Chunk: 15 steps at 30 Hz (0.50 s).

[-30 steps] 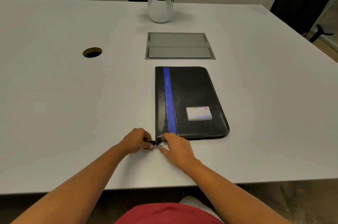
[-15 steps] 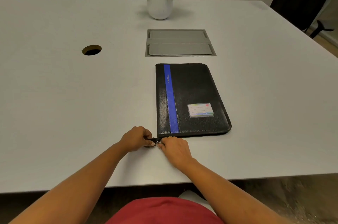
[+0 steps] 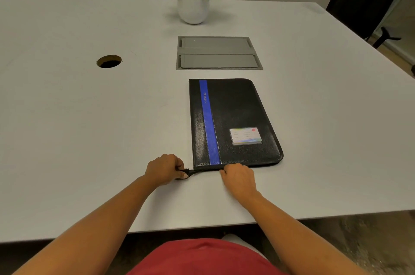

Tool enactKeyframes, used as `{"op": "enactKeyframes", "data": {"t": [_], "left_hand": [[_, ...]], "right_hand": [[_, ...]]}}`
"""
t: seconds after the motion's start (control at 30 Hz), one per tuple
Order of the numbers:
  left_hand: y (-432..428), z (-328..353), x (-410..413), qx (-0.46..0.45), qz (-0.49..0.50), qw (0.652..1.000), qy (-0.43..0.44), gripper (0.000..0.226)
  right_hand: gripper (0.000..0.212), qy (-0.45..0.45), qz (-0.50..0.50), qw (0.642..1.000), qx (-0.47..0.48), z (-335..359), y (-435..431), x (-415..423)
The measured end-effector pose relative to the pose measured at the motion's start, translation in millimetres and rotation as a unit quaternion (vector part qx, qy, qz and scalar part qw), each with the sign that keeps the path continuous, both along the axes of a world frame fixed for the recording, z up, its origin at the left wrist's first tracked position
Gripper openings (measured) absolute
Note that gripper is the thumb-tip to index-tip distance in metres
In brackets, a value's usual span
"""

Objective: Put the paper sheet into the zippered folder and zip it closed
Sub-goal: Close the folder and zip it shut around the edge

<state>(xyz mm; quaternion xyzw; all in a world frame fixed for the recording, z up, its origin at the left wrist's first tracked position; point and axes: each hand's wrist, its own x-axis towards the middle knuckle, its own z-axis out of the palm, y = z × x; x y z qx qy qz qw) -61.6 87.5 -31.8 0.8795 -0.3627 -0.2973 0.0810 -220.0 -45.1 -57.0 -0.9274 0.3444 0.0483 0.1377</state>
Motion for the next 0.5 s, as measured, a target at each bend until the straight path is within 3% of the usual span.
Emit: {"op": "enactKeyframes", "data": {"t": [0.5], "left_hand": [[-4.6, 3.3, 5.7, 0.017, -0.050, 0.998, -0.019, 0.014]], "right_hand": [[0.037, -0.014, -0.084, 0.996, -0.018, -1.1, -49.7, -49.5]]}}
